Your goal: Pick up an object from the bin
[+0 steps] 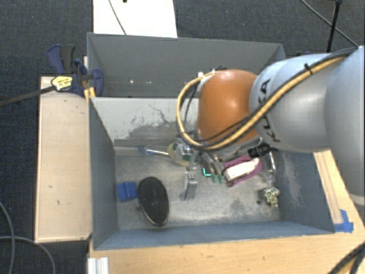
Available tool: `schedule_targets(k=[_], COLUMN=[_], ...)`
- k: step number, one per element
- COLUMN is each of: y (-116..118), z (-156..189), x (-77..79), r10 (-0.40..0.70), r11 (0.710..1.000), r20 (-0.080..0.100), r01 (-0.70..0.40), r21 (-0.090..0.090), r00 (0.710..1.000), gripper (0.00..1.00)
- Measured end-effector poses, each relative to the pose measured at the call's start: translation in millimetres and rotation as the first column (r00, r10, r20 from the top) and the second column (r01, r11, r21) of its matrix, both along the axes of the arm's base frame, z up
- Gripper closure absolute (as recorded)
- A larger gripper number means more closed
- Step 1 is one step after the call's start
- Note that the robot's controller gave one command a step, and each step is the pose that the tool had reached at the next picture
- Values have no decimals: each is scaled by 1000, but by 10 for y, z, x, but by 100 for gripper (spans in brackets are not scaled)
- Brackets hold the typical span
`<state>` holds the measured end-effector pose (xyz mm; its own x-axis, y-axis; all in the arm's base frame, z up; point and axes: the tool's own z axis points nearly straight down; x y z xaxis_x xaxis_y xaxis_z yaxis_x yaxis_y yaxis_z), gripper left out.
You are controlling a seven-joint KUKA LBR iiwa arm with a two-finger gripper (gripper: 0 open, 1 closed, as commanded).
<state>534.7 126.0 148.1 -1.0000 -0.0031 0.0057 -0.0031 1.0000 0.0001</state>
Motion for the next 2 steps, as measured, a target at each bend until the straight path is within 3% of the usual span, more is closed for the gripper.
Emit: schedule_targets(k=[1, 2], y=[336, 1048], z=[-824, -761], x=[-37, -515], r10=[42, 239], r11=[999, 971], r20=[1, 13], r01=[-42, -239], r21=[0, -6], r00=[999, 971], gripper=[0, 0])
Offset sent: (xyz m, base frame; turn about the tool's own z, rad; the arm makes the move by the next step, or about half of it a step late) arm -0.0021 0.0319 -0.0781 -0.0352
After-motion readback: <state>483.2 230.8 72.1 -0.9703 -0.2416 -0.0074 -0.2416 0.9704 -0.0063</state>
